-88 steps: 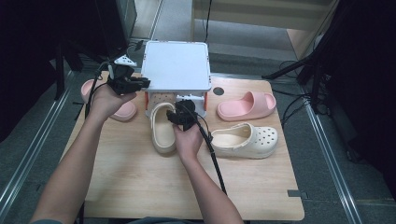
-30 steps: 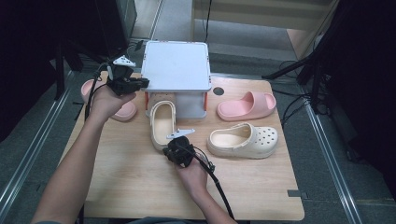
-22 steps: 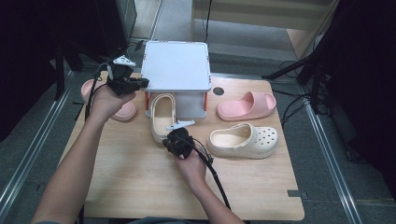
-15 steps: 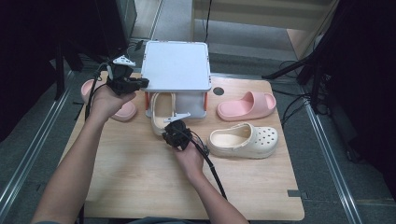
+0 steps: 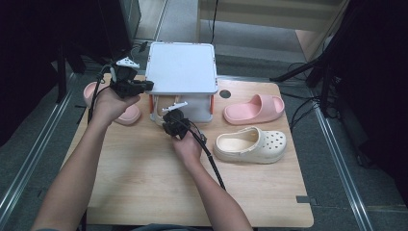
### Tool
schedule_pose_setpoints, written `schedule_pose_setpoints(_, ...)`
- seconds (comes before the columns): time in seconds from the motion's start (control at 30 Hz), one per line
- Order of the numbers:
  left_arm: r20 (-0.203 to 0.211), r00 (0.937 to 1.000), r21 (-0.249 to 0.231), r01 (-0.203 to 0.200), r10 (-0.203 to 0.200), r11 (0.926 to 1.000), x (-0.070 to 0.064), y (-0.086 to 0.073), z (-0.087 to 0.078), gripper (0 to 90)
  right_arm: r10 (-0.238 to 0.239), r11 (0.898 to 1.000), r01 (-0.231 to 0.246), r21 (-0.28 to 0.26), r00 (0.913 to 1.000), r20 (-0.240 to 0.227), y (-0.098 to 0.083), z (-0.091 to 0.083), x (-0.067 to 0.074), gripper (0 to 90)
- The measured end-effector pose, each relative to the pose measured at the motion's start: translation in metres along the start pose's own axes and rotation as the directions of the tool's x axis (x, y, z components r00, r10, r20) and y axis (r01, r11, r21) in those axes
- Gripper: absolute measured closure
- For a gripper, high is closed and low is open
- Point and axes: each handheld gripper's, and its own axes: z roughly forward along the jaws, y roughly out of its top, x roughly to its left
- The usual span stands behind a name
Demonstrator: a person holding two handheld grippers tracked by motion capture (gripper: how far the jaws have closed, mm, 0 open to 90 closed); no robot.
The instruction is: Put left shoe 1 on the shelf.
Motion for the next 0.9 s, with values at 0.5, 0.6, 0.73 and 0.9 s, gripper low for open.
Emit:
schedule_pose_setpoints(0.5,0.023,0.9981,0.005,0.058,-0.058,0.9983,0.003,0.001,-0.002,81.2,0.078,0.995,-0.084,-0.057,0.9918,-0.101,-0.006,-0.016,-0.007,86.0)
schedule_pose_setpoints(0.6,0.038,0.9959,0.008,0.081,-0.082,0.9966,0.002,0.003,-0.007,79.0,0.079,0.993,-0.089,-0.076,0.9884,-0.130,-0.014,-0.033,-0.006,81.9)
schedule_pose_setpoints(0.73,0.055,0.9963,0.016,0.065,-0.066,0.9977,-0.003,0.004,-0.013,70.8,0.061,0.992,-0.076,-0.099,0.9872,-0.147,-0.024,-0.058,-0.005,77.3)
schedule_pose_setpoints(0.9,0.073,0.9963,0.032,0.044,-0.047,0.9985,-0.011,0.005,-0.021,60.8,0.027,0.993,-0.043,-0.113,0.9898,-0.140,-0.036,-0.090,-0.008,72.0)
